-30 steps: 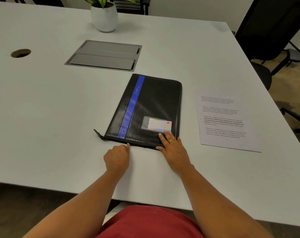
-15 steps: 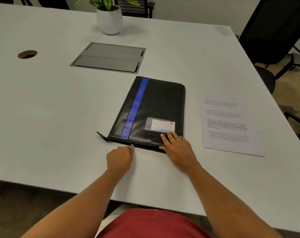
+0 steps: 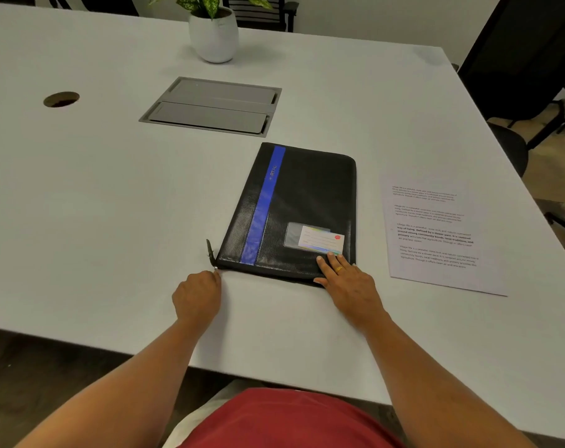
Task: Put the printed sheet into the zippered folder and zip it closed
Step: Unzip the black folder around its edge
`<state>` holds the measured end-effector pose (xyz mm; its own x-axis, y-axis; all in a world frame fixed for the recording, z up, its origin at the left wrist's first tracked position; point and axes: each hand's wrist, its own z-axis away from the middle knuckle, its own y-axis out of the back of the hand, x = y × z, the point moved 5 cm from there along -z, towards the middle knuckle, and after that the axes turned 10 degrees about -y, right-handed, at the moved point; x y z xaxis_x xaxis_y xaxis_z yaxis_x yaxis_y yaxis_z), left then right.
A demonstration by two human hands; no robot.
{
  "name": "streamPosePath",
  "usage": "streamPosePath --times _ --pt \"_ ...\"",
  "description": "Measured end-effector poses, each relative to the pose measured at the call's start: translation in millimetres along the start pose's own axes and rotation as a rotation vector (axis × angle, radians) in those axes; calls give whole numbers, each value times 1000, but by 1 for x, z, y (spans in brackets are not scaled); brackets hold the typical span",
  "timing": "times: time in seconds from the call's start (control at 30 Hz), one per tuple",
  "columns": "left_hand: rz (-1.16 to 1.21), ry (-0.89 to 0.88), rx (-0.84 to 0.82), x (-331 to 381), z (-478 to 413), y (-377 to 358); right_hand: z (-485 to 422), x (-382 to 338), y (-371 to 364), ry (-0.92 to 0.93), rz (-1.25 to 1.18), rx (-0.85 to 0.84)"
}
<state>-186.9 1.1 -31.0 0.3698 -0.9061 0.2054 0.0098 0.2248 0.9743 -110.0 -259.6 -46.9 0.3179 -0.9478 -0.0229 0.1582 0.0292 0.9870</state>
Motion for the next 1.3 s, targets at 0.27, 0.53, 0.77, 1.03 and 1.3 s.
streamPosePath --times 0.27,0.53,0.77,1.03,1.3 --pt "-108 -18 64 -27 9 7 2 -1 4 -14 -6 0" --pt "-143 -46 9 -31 6 6 5 -1 9 -38 -51 18" --pt "-99 -65 -87 -32 7 7 10 15 16 -89 -341 41" --pt "156 36 -294 -38 8 4 6 17 33 -350 -757 47" --pt "276 132 -533 -32 -13 27 6 22 44 -809 -1094 -10"
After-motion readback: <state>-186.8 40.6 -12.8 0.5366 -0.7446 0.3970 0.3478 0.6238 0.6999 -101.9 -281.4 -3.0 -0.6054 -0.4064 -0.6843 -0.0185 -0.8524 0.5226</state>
